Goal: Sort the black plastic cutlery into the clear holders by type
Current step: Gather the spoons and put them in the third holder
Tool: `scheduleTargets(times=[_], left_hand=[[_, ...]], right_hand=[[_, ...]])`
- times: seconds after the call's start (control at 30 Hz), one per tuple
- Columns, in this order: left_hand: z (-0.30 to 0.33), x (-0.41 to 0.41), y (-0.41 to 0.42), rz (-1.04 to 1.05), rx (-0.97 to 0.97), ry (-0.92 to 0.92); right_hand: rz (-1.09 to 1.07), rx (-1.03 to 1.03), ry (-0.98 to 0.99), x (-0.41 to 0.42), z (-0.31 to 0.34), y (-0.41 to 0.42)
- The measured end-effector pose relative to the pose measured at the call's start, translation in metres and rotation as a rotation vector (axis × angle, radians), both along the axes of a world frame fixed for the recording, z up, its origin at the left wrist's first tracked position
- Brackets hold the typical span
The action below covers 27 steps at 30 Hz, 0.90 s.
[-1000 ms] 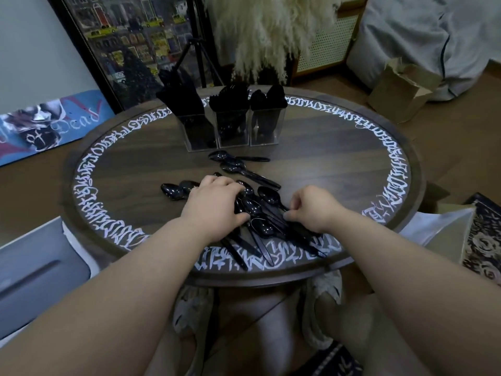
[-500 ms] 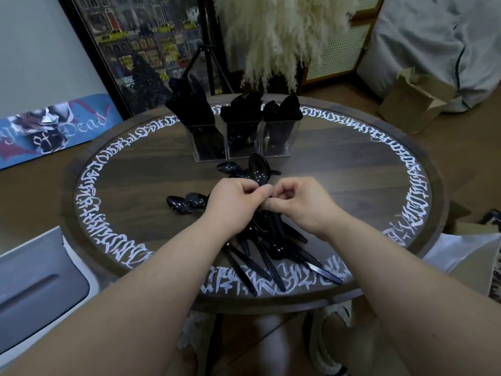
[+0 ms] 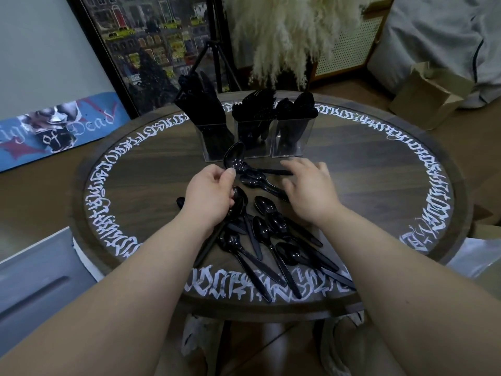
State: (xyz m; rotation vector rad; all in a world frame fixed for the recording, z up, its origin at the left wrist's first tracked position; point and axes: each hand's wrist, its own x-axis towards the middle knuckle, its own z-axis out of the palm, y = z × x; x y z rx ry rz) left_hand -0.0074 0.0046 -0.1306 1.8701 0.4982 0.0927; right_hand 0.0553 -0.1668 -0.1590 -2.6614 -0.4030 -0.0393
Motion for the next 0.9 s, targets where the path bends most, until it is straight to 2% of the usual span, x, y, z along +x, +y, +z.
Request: scheduleTargets(times=[0.2, 0.33, 0.53, 0.73, 0.9], left_hand=[[-0.001, -0.002, 0.013, 0.086, -0.080, 0.032], [-0.001, -0.004, 0.023, 0.047, -0.044, 0.045], [-0.003, -0.004, 0.026, -0.005, -0.026, 0.044], [-0.004, -0.001, 0.019, -0.021, 0.016, 0.013], [-0.006, 0.003, 0.013, -0.017, -0.018, 0.010]], right_hand=[[0.065, -0.111, 0.108, 0.005, -0.014, 0.016], [0.010, -0.137, 0.060, 0.007, -0.017, 0.020], [-0.042, -0.151, 0.089, 0.004, -0.011, 0.016], [0.009, -0.183, 0.128, -0.001, -0.002, 0.005], [-0.036, -0.205, 0.064, -0.004, 0.007, -0.008]])
